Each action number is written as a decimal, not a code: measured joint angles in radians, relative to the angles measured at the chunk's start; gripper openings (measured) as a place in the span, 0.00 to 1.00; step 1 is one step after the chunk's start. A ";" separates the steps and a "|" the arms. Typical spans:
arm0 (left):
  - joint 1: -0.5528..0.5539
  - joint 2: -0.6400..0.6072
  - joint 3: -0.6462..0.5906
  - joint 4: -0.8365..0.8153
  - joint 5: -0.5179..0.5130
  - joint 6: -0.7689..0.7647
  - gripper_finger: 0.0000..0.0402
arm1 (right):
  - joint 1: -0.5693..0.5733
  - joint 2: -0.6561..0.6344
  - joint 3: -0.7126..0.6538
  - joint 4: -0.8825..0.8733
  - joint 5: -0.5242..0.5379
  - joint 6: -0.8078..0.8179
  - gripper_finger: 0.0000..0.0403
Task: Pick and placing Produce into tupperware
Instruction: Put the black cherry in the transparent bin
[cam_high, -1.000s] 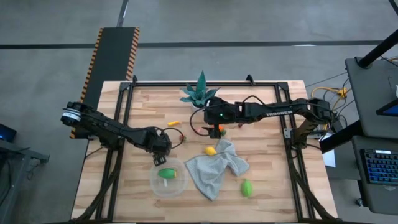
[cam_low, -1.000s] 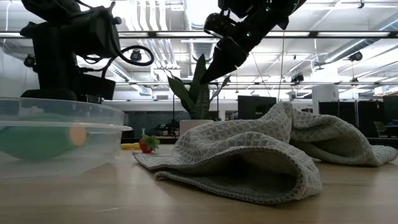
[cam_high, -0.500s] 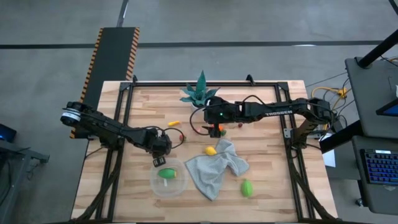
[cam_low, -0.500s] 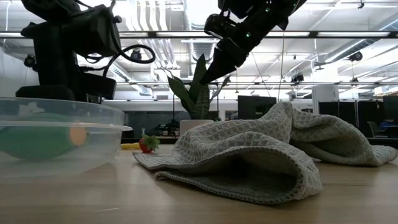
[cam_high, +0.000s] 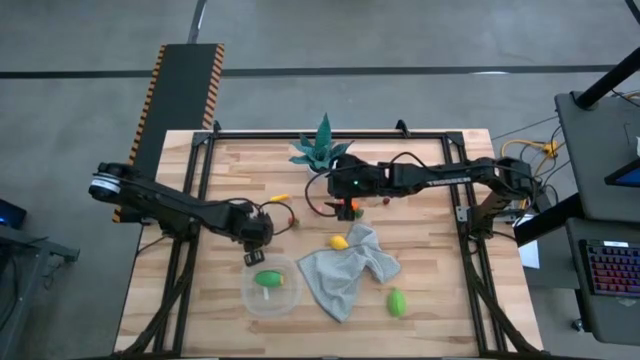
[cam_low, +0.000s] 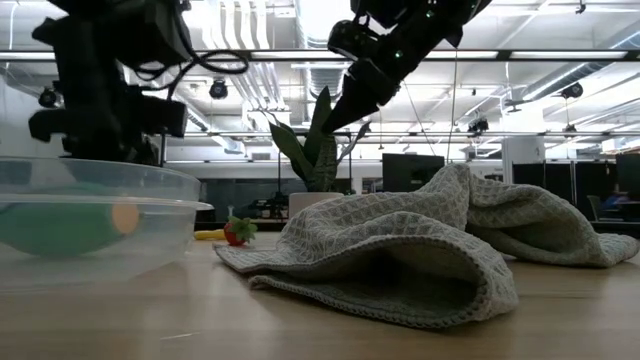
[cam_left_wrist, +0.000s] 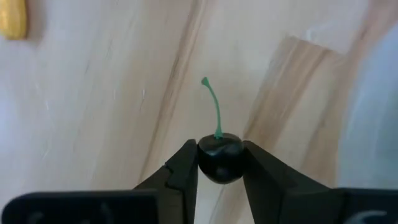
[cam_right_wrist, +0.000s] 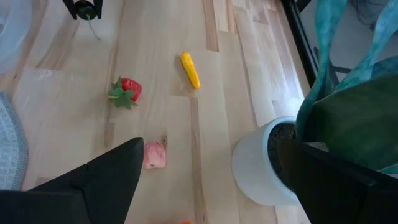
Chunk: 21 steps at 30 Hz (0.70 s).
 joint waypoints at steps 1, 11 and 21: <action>0.000 -0.014 0.006 -0.004 0.000 0.007 0.20 | 0.000 -0.004 0.002 -0.001 0.000 -0.006 0.90; -0.023 -0.067 0.143 0.003 0.033 0.034 0.20 | -0.010 -0.050 0.004 0.002 0.000 -0.012 0.90; -0.114 0.069 0.219 0.006 0.106 0.044 0.20 | -0.017 -0.077 0.002 0.000 0.000 -0.013 0.90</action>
